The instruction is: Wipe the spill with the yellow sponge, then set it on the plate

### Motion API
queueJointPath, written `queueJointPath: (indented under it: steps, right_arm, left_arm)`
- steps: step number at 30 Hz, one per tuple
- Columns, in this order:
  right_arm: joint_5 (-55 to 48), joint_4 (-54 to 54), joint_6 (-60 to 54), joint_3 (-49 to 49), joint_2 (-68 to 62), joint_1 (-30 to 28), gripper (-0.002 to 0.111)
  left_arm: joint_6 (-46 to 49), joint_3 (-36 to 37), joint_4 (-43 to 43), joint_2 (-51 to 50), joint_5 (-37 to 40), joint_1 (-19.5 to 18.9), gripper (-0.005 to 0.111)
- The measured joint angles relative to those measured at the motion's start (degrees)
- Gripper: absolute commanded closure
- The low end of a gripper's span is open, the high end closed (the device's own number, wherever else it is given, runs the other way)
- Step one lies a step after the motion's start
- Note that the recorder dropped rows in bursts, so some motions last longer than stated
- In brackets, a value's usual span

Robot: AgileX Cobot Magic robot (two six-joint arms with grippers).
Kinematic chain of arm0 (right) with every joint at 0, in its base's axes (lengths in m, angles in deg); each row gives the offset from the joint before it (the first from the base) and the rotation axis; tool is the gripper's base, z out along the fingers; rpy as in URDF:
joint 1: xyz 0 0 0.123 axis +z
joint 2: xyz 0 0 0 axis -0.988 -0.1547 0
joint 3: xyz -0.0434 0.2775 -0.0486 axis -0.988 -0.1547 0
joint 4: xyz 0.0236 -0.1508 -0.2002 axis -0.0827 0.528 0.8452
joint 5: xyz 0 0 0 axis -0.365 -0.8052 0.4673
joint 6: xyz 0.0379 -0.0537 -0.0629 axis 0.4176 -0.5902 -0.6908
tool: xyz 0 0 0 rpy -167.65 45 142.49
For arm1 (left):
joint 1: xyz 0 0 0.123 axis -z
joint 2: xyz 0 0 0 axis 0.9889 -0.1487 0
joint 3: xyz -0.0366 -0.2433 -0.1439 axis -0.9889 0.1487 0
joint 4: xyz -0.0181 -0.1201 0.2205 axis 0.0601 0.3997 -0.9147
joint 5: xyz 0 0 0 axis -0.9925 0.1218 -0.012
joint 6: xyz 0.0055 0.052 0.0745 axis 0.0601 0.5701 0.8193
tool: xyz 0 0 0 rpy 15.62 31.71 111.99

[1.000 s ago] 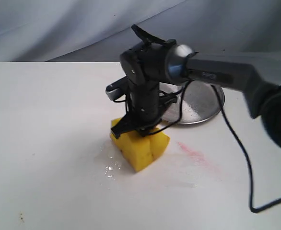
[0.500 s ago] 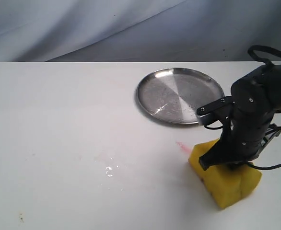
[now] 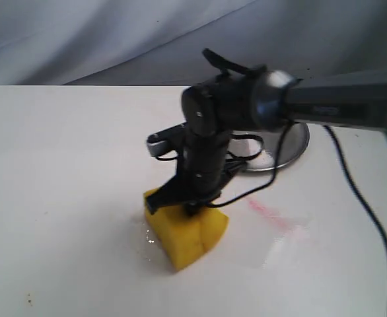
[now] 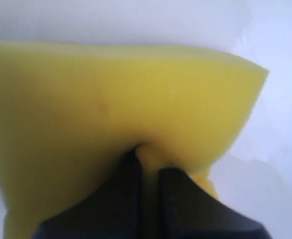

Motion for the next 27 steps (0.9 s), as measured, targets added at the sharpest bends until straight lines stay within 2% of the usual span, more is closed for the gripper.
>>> queueJointPath:
  steps: [7, 11, 16, 19, 24, 27]
  right_arm:
    - [-11.45, -1.22, -0.71, 24.69, -13.73, 5.37, 0.108]
    - [-13.81, 0.59, -2.59, 29.61, -16.33, 7.48, 0.108]
    - [-13.04, 2.55, -5.46, 27.49, -15.89, 8.24, 0.108]
    - [-10.42, 3.83, -6.81, 22.9, -13.68, 8.34, 0.108]
    - [-4.3, 5.51, -6.81, 9.36, -6.47, 7.9, 0.108]
    - [-1.41, 6.3, -6.39, 0.39, -1.61, 5.69, 0.108]
  left_arm:
    - [0.0, 0.0, 0.0, 0.0, 0.0, 0.0, 0.107]
    - [0.0, 0.0, 0.0, 0.0, 0.0, 0.0, 0.107]
    - [0.0, 0.0, 0.0, 0.0, 0.0, 0.0, 0.107]
    - [0.0, 0.0, 0.0, 0.0, 0.0, 0.0, 0.107]
    - [0.0, 0.0, 0.0, 0.0, 0.0, 0.0, 0.107]
    - [0.0, 0.0, 0.0, 0.0, 0.0, 0.0, 0.107]
